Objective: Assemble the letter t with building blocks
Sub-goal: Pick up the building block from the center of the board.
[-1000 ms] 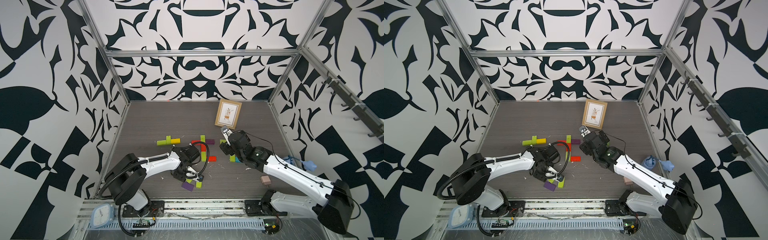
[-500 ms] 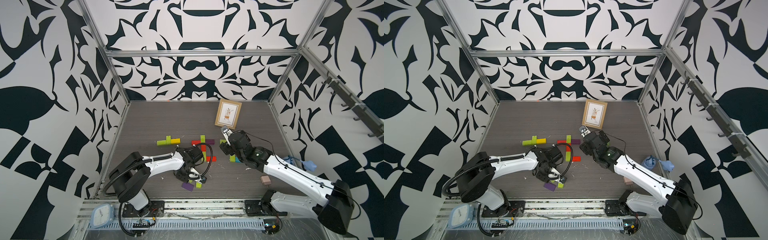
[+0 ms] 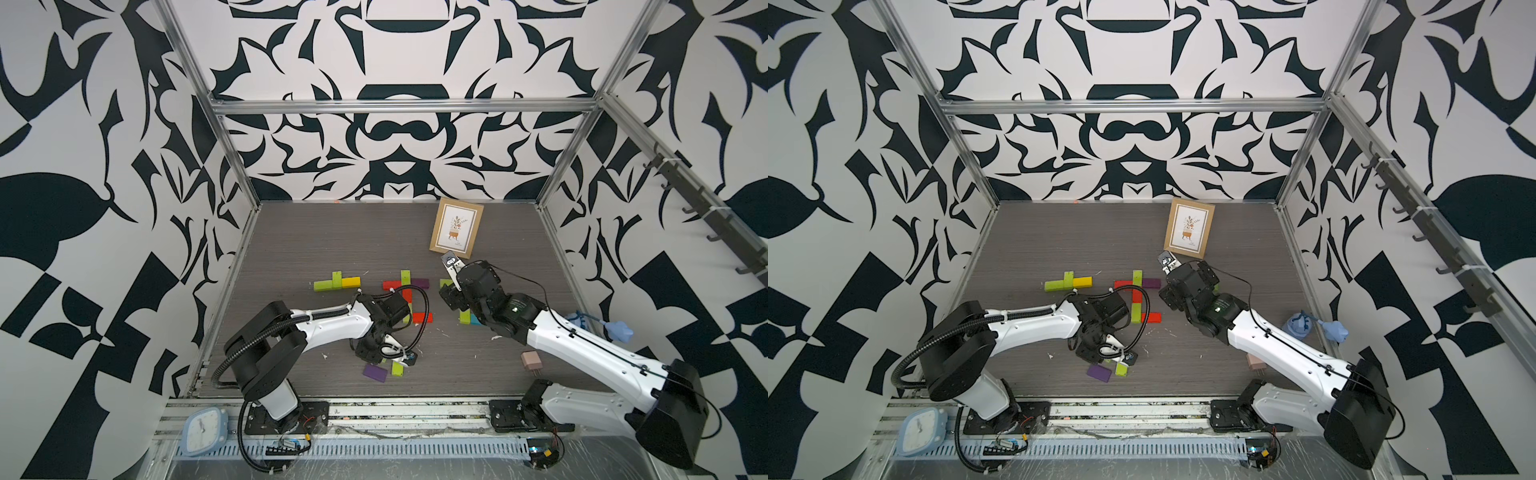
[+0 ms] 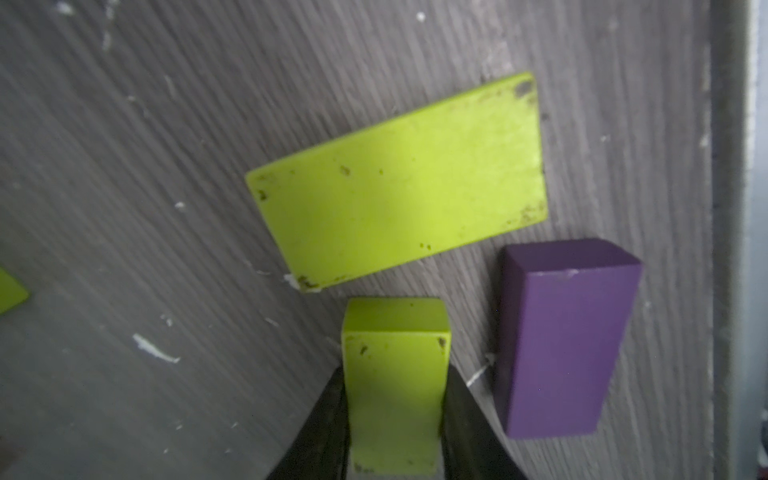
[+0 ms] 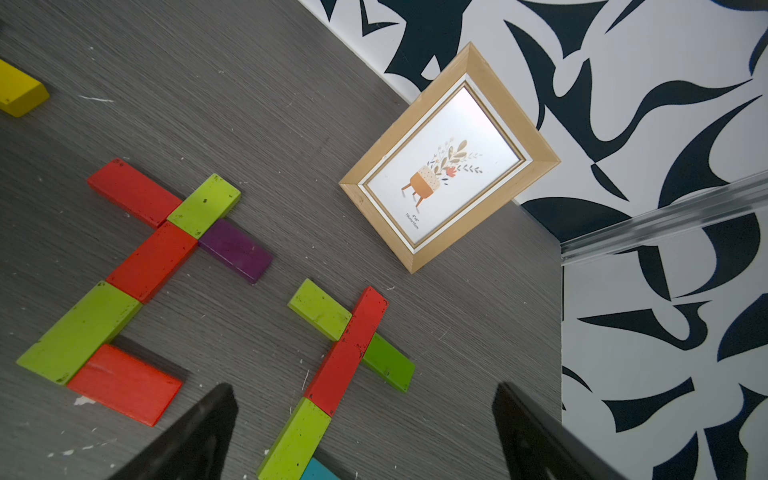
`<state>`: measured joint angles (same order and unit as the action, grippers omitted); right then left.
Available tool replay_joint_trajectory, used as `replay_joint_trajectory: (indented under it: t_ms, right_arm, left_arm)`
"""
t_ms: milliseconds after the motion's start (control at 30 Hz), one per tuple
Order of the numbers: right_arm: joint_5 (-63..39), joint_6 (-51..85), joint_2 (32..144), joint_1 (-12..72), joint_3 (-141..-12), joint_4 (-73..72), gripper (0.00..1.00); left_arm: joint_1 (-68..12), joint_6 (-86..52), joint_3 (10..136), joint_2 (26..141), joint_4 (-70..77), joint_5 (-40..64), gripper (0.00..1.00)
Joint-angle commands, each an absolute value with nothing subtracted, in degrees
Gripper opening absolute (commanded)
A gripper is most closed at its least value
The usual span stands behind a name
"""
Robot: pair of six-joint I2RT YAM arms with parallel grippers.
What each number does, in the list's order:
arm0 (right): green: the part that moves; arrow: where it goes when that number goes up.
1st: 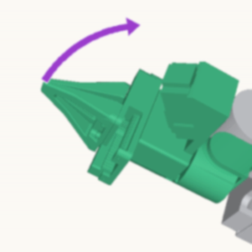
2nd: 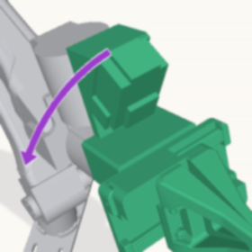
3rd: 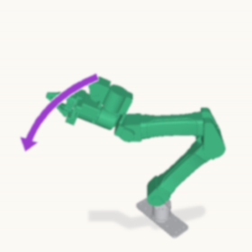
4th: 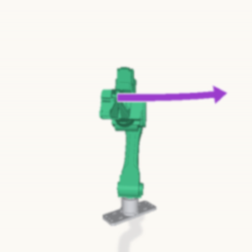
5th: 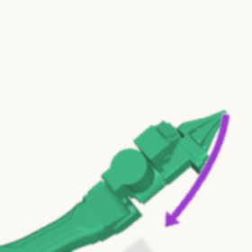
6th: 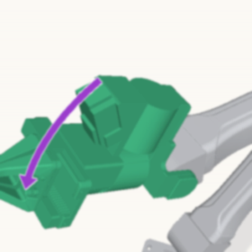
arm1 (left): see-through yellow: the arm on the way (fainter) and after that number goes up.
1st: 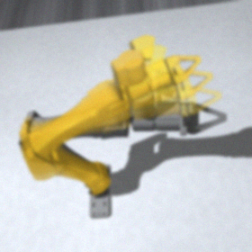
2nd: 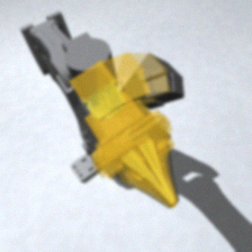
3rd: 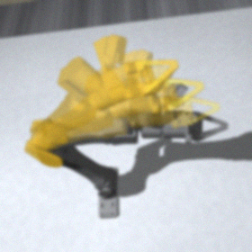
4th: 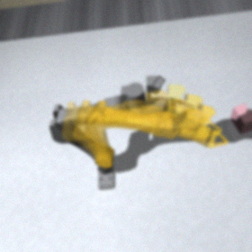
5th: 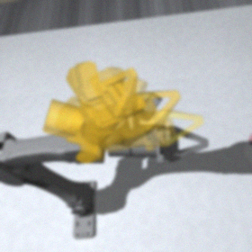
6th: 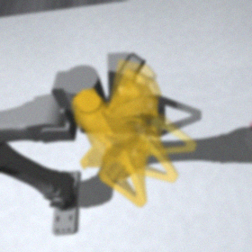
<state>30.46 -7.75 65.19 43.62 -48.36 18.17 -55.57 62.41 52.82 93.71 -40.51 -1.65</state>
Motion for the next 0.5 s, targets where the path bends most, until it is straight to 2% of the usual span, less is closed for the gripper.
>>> replay_joint_trajectory:
  t_ms: [0, 233, 467]
  right_arm:
    - [31.0, -7.9, 64.1, 43.9, -49.6, 17.6, 1.0]
    - [30.9, -7.9, 64.3, 44.0, -49.5, 17.4, 1.0]
    - [31.0, -7.9, 64.3, 43.9, -49.5, 17.4, 0.99]
  left_arm:
    - [-55.8, 61.9, 53.6, 93.7, -41.7, -0.3, 0.28]
    - [-55.8, 60.0, 52.7, 92.1, -40.9, -1.1, 0.2]
    - [-55.7, 58.4, 52.9, 90.5, -41.7, -2.4, 0.18]
